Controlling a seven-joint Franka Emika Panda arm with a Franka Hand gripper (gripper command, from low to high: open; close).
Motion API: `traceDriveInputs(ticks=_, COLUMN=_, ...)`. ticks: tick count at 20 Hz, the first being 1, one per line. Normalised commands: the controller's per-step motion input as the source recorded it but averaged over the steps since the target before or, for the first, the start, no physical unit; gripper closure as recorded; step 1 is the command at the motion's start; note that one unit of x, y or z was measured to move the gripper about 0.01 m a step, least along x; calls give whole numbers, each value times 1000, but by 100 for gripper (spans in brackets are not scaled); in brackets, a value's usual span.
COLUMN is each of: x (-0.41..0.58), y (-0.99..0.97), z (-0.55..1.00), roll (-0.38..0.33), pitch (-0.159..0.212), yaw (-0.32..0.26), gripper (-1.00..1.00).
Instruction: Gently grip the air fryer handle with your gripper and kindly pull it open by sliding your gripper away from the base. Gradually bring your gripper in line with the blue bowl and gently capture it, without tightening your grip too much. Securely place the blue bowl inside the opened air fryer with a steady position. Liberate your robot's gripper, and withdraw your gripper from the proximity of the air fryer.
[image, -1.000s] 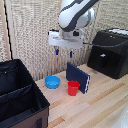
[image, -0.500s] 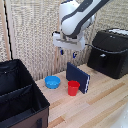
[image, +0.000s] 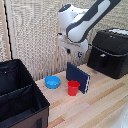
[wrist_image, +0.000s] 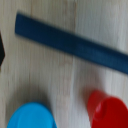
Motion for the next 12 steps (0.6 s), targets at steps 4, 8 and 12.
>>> traceDriveInputs(ticks=4, x=-180, y=-487, z=-232, roll=-238, pitch=-125, yaw=0, gripper=-100)
traceDriveInputs(ticks=8, x=-173, y=-475, z=-308, roll=-246, pitch=-100, yaw=3, gripper=-100)
traceDriveInputs(ticks=12, x=-133, y=-451, z=-386, roll=-252, pitch=-84, yaw=29, gripper=-100)
